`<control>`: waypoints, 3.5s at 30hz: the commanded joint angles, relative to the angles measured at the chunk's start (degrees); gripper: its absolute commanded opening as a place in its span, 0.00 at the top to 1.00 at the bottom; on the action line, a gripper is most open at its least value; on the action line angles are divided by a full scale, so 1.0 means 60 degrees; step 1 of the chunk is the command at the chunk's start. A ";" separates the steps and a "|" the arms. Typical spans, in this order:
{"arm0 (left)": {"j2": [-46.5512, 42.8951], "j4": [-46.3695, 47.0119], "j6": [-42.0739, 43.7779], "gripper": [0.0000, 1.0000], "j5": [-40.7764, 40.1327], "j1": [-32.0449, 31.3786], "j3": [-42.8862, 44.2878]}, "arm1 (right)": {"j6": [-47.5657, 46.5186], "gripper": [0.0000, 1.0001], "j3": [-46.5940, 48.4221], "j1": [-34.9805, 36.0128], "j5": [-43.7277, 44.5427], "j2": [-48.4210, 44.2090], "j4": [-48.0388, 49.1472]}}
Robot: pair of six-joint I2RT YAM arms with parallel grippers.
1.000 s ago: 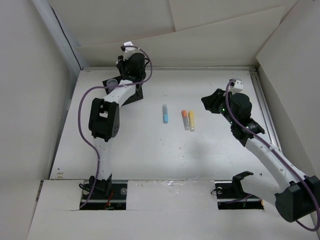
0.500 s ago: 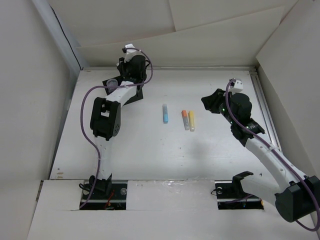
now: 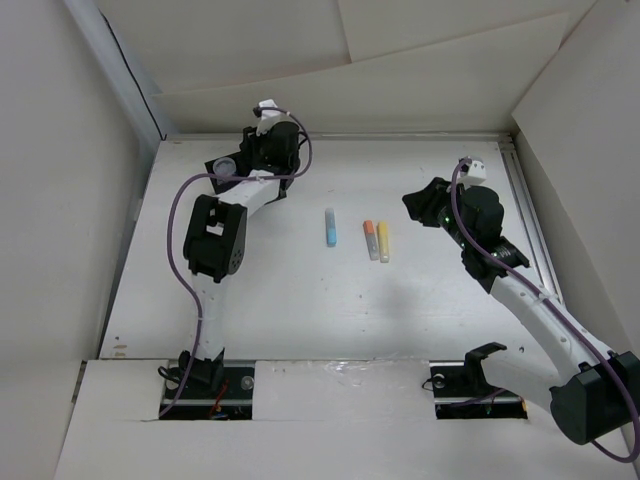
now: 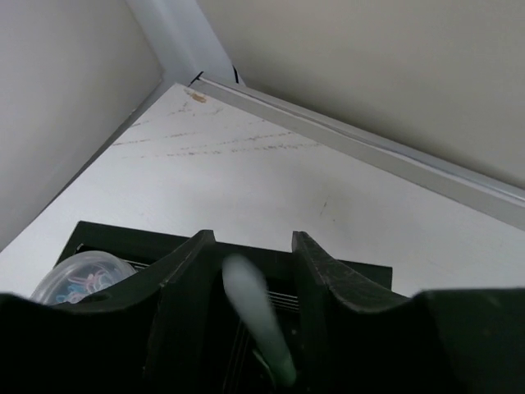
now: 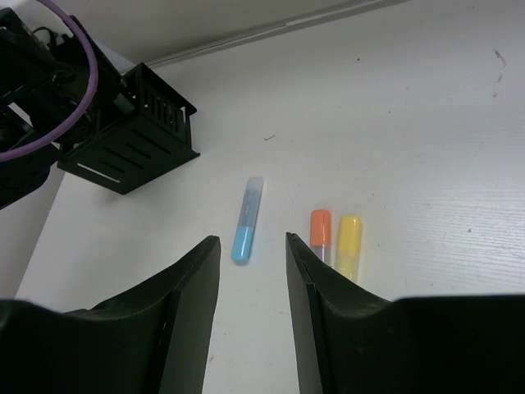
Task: Sort the stationery into containers
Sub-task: Place the stationery into the container, then grab a piece of stationery with the left arm, then place the stationery into the container
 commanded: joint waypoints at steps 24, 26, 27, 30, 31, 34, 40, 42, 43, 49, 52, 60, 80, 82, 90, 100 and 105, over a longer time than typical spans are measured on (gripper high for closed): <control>-0.3337 -0.3262 -0.2739 0.79 0.4298 -0.2503 -0.0281 | -0.0061 0.73 0.0362 0.0096 0.0400 -0.0521 0.0368; -0.3248 -0.3776 -0.2959 0.81 0.4824 -0.2784 -0.0544 | -0.0061 0.89 0.0362 0.0096 0.0400 -0.0521 0.0368; -0.3132 -0.3777 -0.3265 0.82 0.5363 -0.2959 -0.0704 | -0.0061 0.91 0.0362 0.0096 0.0501 -0.0521 0.0368; -0.2942 -0.3719 -0.3691 0.78 0.6070 -0.2961 -0.1612 | -0.0061 0.89 0.0274 0.0096 0.0721 -0.0739 0.0368; -0.2941 -0.3719 -0.3895 0.76 0.6072 -0.2961 -0.1759 | -0.0061 0.86 0.0274 0.0096 0.0722 -0.0740 0.0368; -0.2445 -0.3806 -0.3898 0.68 0.6172 -0.2961 -0.1995 | -0.0061 0.70 0.0186 0.0096 0.0694 -0.0740 0.0368; -0.1798 -0.4510 -0.3999 0.60 0.5868 -0.3049 -0.1658 | -0.0061 0.46 0.0274 0.0096 0.0414 -0.0448 0.0368; -0.1580 -0.4510 -0.4000 0.59 0.5764 -0.3049 -0.1658 | -0.0061 0.44 0.0274 0.0096 0.0414 -0.0447 0.0368; -0.1375 -0.4597 -0.4000 0.59 0.5677 -0.3049 -0.1557 | -0.0061 0.44 0.0274 0.0096 0.0327 -0.0447 0.0368; -0.0890 -0.4905 -0.4000 0.59 0.5267 -0.3049 -0.1175 | -0.0061 0.44 0.0274 0.0096 0.0326 -0.0447 0.0368; -0.0802 -0.4905 -0.4000 0.59 0.5178 -0.3049 -0.1175 | -0.0061 0.44 0.0274 0.0096 0.0326 -0.0447 0.0368; -0.0334 -0.4729 -0.4087 0.67 0.5398 -0.2844 -0.1088 | -0.0061 0.47 0.0274 0.0096 0.0239 -0.0447 0.0368; -0.2148 -0.4260 -0.4380 0.95 0.5748 -0.2669 -0.1395 | -0.0061 0.47 0.0274 0.0096 0.0239 -0.0447 0.0368; -0.2485 -0.4026 -0.4381 0.95 0.5750 -0.2420 -0.1395 | -0.0061 0.47 0.0274 0.0096 0.0326 -0.0447 0.0368; -0.3335 -0.3938 -0.4483 0.95 0.5267 -0.0811 -0.0209 | -0.0061 0.47 0.0274 0.0096 0.0239 -0.0360 0.0368; -0.2370 -0.3865 -0.3826 0.95 0.4011 0.0906 0.1330 | -0.0061 0.47 0.0274 0.0096 0.0151 -0.0360 0.0368; -0.2032 -0.3017 -0.2932 0.95 0.2953 0.0906 0.1418 | -0.0061 0.47 0.0361 0.0096 0.0151 -0.0360 0.0368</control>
